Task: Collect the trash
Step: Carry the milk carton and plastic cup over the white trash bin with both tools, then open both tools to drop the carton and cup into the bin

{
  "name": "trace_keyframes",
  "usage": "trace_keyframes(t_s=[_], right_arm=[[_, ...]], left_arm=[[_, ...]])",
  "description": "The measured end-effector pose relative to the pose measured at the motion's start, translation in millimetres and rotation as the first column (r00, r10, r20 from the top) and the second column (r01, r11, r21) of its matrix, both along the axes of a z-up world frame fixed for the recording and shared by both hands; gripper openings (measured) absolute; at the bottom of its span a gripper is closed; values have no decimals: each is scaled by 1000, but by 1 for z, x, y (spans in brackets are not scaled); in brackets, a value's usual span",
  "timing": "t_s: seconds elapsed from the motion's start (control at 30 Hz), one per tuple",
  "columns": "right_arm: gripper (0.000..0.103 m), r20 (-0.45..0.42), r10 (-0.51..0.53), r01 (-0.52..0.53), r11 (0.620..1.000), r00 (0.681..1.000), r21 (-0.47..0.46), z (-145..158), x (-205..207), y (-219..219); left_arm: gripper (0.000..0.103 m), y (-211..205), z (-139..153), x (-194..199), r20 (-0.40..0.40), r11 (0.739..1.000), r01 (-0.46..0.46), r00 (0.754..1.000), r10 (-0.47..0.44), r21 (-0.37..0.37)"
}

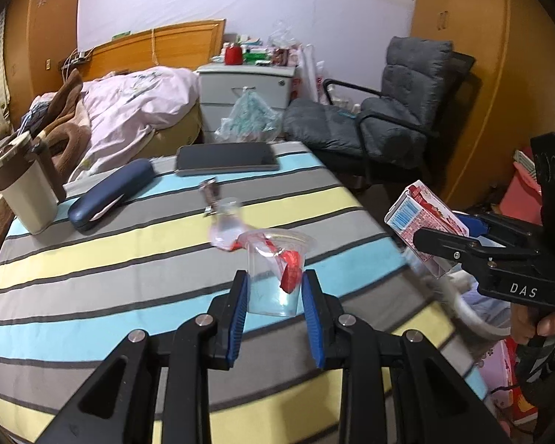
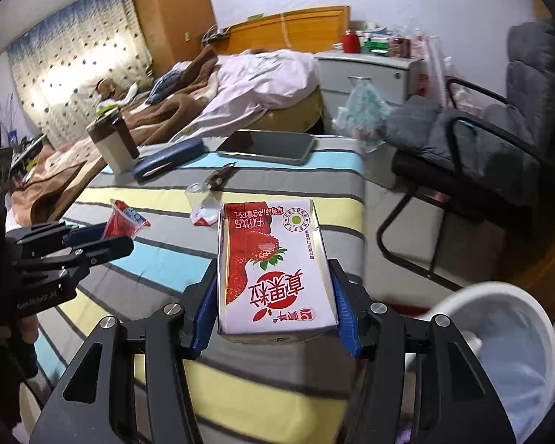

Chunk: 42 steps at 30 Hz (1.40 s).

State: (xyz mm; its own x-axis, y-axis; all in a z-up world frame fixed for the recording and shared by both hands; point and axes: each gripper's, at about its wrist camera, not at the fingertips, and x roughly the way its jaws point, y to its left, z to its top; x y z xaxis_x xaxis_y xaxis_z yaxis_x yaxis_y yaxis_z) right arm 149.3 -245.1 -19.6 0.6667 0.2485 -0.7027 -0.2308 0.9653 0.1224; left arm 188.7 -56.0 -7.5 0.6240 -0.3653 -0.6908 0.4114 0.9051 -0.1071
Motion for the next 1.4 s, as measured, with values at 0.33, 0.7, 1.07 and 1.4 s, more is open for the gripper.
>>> trace_keyframes(t_s=[0.33,0.7,1.07,1.4], right_arm=[[56,47,-142,142,990,989,-2,12,-40,-43],[56,50,-291,292,956,955,-10,10,-70,-88],[56,12,-400,400,915,916,-49,-6,-96,-130],[56,-15,-441,436,892,897,-121,-19,-99,-143]], left_arm=[[30,-50,14,-32,31,995,94,995,-93,-22],[31,-115,17,-56,42,977,210,977,-209,-27],[31,-177,6,-66,8,952,305,952,-305,-22],[31,-213,-9,-70,-22,942,336,942,-336,13]])
